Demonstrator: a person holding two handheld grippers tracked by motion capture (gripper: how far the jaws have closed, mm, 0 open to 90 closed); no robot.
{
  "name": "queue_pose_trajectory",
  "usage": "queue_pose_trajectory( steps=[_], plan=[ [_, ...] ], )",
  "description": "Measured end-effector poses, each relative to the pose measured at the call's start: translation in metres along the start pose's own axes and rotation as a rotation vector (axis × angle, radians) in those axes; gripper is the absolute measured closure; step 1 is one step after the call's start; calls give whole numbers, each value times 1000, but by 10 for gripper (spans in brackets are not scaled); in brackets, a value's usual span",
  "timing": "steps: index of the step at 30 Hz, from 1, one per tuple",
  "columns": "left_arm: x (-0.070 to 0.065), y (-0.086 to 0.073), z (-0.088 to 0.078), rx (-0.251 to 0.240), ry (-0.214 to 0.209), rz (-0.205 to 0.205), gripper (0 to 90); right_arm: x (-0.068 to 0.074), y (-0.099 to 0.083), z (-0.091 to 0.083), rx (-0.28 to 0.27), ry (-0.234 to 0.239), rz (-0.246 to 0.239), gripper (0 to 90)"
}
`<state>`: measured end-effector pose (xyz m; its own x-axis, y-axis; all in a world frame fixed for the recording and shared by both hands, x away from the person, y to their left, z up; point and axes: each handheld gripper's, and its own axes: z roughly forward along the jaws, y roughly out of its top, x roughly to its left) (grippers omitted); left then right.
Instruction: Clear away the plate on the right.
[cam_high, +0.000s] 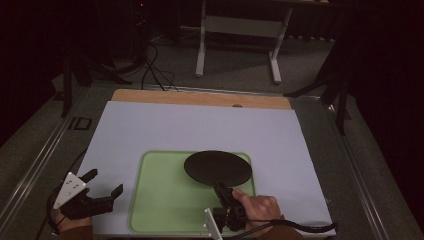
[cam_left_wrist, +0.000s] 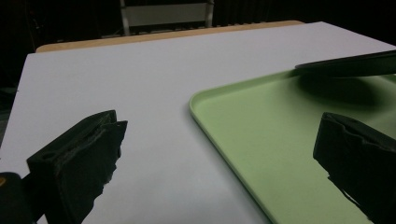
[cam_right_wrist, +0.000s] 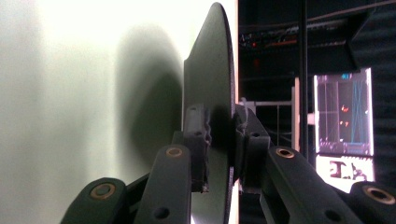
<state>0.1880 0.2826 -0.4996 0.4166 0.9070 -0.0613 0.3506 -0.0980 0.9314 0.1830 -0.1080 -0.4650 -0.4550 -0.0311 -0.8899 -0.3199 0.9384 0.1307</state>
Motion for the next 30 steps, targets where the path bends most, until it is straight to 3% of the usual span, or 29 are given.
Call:
queue_pose_trajectory(
  steps=[11, 16, 22, 25, 30],
  plan=[
    [1, 0, -1, 0, 1, 1, 10, 6, 31, -1, -88, 44, -11, 797],
    [1, 0, -1, -4, 2, -4, 10, 5, 40, 5, -134, 99, 33, 820],
    [1, 0, -1, 1, 3, -1, 10, 10, 43, 10, -138, 164, 80, 847],
    [1, 0, -1, 1, 5, -3, 10, 12, 45, 13, -154, 225, 123, 863],
    [1, 0, -1, -1, 6, -5, 10, 9, 46, 16, -168, 249, 162, 866]
  ],
)
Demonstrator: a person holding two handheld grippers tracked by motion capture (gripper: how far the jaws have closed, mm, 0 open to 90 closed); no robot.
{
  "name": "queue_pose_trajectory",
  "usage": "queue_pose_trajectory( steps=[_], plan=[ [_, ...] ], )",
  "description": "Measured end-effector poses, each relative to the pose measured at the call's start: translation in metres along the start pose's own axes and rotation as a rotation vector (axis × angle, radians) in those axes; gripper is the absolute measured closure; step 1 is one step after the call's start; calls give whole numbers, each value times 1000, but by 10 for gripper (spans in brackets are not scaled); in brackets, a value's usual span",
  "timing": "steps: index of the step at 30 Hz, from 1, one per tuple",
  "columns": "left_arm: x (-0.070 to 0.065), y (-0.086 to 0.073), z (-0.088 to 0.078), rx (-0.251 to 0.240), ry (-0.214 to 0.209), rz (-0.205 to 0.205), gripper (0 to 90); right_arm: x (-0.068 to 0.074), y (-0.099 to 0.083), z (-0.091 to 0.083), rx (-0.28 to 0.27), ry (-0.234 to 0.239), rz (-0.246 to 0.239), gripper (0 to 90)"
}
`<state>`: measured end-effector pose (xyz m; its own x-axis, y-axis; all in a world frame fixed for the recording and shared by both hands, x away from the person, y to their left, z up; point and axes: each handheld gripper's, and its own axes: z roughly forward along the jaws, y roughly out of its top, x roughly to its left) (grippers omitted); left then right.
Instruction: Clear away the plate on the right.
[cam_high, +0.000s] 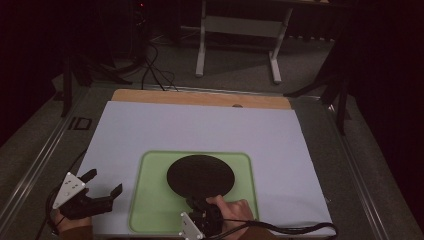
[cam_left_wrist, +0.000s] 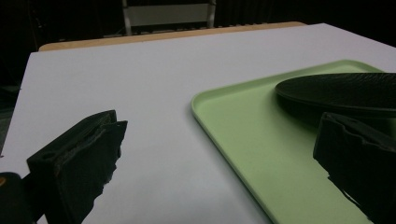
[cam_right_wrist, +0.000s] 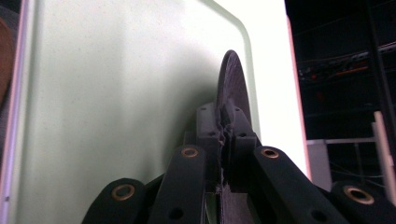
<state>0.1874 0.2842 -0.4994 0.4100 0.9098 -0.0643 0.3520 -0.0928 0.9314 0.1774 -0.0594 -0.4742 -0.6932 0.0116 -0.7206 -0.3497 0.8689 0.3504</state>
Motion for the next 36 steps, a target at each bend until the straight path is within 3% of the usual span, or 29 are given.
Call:
queue_pose_trajectory(
  steps=[4, 9, 12, 13, 15, 21, 22, 24, 30, 36],
  plan=[
    [0, 0, 0, 1, 1, 0, 10, 2, 0, 2, 0, 28, 29, 862],
    [0, 0, 0, 1, 2, -2, 10, 14, 0, 8, 8, 75, 23, 837],
    [0, 0, 0, 1, 2, -2, 10, 17, 0, 11, -28, 133, 60, 804],
    [0, 0, 0, 2, 2, -2, 10, 18, 1, 10, -38, 128, 74, 797],
    [0, 0, 0, 2, 2, -2, 10, 14, 0, 9, -35, 115, 84, 767],
    [0, 0, 0, 3, 2, -2, 10, -11, -6, -2, -87, 129, 196, 692],
    [0, 0, 0, 3, 2, -2, 10, -11, -6, -2, -87, 129, 196, 692],
    [0, 0, 0, 5, 2, -2, 10, -18, -9, -5, -114, 130, 255, 641],
    [0, 0, 0, 4, 2, -2, 10, -29, -15, -7, -133, 148, 342, 539],
    [0, 0, 0, 4, 3, -2, 10, -39, -20, -15, -139, 118, 390, 497]
  ],
)
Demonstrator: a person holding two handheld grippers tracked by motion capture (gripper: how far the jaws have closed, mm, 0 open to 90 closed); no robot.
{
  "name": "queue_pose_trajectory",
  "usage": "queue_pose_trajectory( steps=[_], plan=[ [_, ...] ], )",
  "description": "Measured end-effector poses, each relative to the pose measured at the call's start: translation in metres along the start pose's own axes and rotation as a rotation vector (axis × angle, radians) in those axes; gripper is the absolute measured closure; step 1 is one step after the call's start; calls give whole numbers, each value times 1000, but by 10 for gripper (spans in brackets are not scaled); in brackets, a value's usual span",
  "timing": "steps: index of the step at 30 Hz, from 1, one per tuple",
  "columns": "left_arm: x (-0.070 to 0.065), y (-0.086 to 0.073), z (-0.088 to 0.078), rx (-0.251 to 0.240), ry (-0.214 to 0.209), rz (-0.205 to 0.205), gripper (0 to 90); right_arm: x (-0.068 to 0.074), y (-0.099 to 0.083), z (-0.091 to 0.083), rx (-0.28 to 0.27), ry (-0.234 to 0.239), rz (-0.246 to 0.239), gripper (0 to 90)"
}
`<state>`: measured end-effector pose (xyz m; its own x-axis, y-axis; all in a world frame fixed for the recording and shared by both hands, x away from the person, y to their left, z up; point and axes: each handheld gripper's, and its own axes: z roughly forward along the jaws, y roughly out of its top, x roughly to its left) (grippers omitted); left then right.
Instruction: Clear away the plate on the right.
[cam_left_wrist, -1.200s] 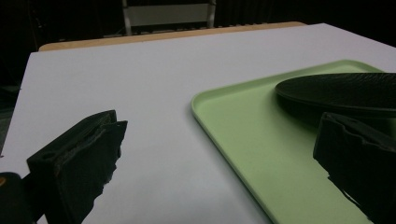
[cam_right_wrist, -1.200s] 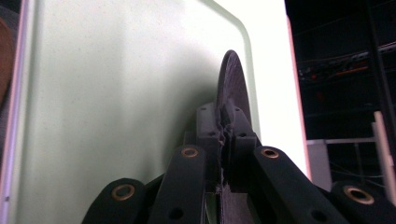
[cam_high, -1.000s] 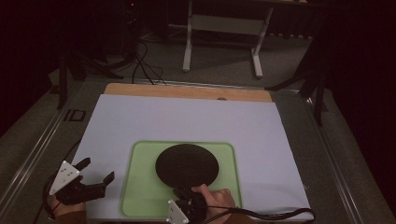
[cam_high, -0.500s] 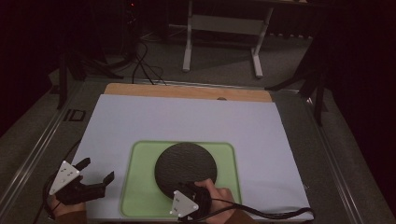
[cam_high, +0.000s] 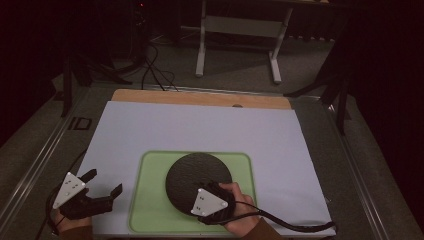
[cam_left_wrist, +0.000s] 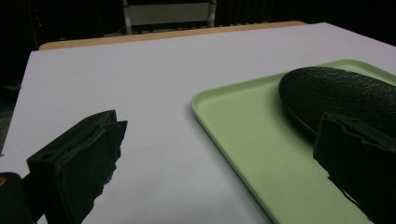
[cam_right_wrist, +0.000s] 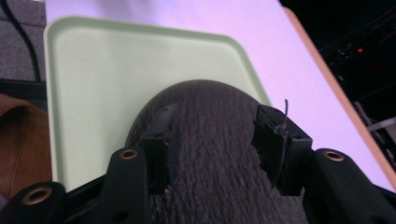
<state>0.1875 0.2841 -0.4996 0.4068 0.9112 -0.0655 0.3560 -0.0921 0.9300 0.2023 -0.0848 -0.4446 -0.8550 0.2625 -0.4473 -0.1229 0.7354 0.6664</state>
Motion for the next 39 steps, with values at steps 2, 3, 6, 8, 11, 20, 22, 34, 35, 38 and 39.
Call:
queue_pose_trajectory(
  steps=[2, 3, 6, 8, 11, 20, 22, 34, 35, 38, 39],
  plan=[
    [0, 0, 0, 1, 0, 0, 10, -3, 0, -6, -13, -15, 5, 474],
    [0, 0, 0, 1, 1, 1, 10, -5, 0, -9, -12, -26, 13, 458],
    [0, 0, 0, 0, 2, 0, 10, -13, -1, -16, -9, -50, 54, 410],
    [0, 0, 0, 0, 2, 0, 10, -18, -4, -20, 2, -55, 79, 382],
    [0, 0, 0, 1, 1, 0, 10, -24, -8, -26, 10, -71, 109, 354],
    [0, 0, 0, 1, 1, -2, 10, -38, -38, -41, 26, -174, 209, 280],
    [0, 0, 0, 1, 2, -3, 10, -41, -45, -45, 26, -192, 236, 268],
    [0, 0, 0, 0, 5, -3, 10, -56, -96, -71, 7, -277, 434, 240],
    [0, 0, 0, -1, 7, -4, 10, -56, -102, -73, 4, -288, 446, 240],
    [0, 0, -1, -3, 10, -4, 10, -59, -123, -79, 0, -301, 498, 239],
    [0, 0, -1, -3, 11, -4, 10, -60, -130, -81, -6, -308, 520, 239]
  ],
)
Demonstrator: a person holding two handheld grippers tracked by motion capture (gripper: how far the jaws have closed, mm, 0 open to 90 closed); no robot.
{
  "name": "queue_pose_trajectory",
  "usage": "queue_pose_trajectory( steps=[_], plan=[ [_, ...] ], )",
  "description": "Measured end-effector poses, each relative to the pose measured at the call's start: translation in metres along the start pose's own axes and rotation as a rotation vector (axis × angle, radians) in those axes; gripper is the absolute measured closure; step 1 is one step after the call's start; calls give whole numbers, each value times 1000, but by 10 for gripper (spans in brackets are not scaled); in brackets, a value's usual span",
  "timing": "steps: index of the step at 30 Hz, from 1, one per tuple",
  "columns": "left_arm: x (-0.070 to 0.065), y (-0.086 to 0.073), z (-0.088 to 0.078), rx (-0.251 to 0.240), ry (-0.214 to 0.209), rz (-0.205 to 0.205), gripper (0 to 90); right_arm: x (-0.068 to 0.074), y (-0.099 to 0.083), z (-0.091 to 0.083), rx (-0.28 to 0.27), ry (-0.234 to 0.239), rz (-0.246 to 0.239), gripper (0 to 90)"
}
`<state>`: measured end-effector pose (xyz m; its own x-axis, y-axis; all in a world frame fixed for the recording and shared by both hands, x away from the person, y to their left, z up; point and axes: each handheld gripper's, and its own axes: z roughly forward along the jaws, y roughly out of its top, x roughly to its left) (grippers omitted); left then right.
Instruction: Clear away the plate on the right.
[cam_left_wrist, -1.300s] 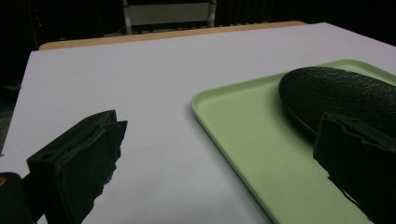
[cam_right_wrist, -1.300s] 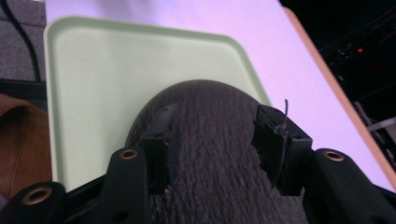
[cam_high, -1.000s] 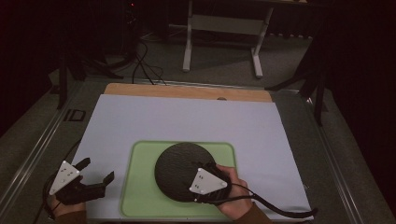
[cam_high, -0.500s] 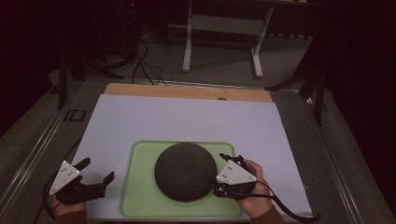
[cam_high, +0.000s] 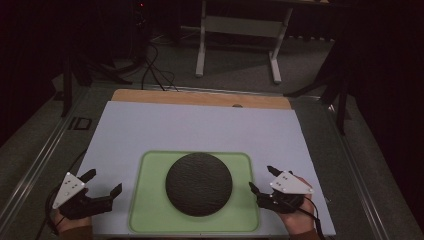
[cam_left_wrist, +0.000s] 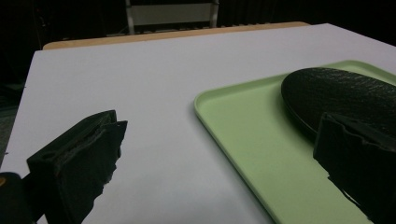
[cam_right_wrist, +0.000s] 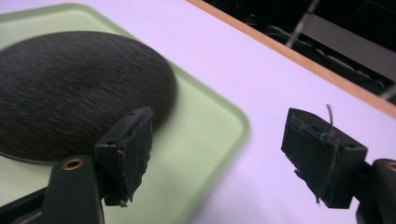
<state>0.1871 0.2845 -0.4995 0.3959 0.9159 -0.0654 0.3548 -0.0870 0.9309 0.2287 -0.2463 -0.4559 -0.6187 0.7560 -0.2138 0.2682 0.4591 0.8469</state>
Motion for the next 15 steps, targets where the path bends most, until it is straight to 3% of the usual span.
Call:
queue_pose_trajectory(
  steps=[10, 15],
  plan=[
    [-1, 2, -2, -2, 24, 13, 10, -47, -46, -20, -38, -67, 185, 231],
    [-1, 2, -3, -4, 30, 12, 10, -62, -60, -31, -69, -92, 235, 232]
  ],
)
